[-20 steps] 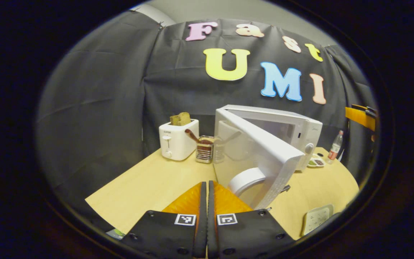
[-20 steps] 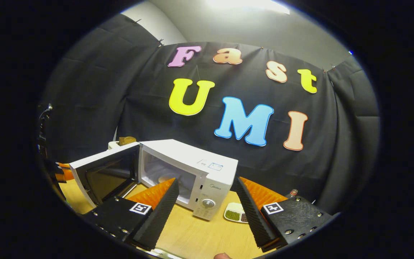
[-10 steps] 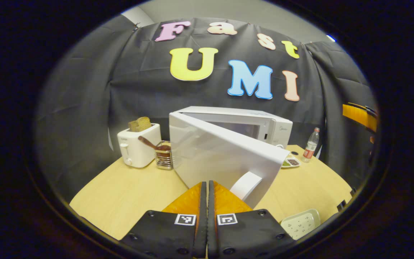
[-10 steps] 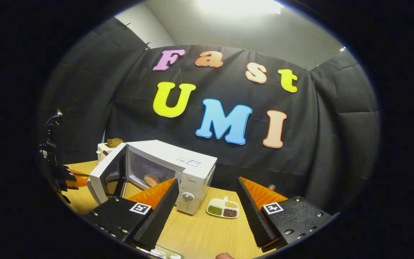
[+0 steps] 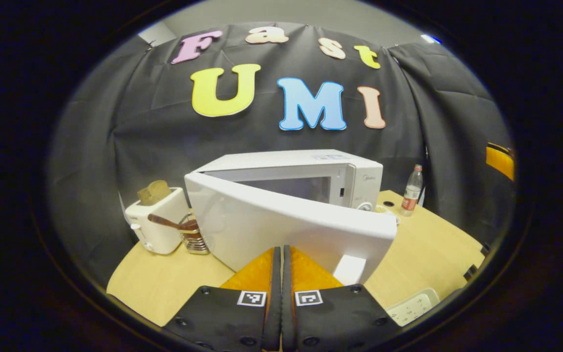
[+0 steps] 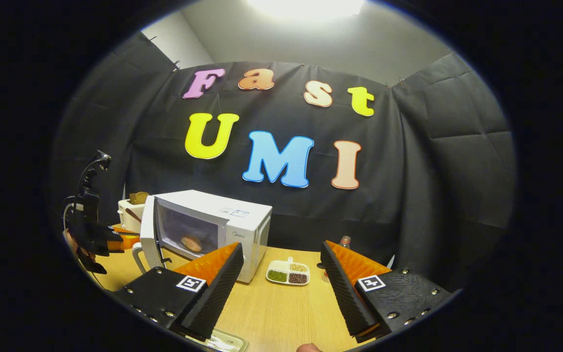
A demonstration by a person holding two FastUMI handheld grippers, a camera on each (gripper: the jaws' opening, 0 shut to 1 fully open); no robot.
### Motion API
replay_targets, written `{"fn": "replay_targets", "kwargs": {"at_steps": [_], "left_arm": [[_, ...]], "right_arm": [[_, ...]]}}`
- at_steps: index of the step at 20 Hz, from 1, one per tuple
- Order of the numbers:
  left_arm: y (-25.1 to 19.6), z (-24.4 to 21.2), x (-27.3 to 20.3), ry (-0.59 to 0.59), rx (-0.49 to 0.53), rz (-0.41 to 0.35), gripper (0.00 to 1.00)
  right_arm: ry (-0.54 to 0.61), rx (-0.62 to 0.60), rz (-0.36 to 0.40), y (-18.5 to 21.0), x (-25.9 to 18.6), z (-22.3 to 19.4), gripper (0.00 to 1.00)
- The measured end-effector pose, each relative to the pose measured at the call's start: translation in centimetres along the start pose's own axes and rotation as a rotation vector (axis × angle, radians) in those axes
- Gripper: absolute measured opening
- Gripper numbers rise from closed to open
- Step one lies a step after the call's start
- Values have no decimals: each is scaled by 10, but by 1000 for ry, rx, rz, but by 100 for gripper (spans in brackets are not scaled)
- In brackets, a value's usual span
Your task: Open the microwave oven with the left hand, put the food in, and close the microwave oven.
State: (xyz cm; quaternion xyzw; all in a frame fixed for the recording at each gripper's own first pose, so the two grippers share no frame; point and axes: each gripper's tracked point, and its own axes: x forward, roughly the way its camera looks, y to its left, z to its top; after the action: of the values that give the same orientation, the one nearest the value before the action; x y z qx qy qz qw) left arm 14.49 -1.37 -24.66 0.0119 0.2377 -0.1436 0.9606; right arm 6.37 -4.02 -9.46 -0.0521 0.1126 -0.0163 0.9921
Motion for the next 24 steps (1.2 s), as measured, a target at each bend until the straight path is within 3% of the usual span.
{"fn": "replay_targets", "kwargs": {"at_steps": [8,15,24], "left_arm": [[-42,21,62,-9,9,-105,7],[-46,39,103,-28,5,-103,7],[-39,56,140,-33,-32,-44,8]], "right_arm": [[53,8,-92,-27,-8,-13,97],[64,-17,-127,-36,-9,-12,97],[63,-45,-138,-41,-5,-8,97]]}}
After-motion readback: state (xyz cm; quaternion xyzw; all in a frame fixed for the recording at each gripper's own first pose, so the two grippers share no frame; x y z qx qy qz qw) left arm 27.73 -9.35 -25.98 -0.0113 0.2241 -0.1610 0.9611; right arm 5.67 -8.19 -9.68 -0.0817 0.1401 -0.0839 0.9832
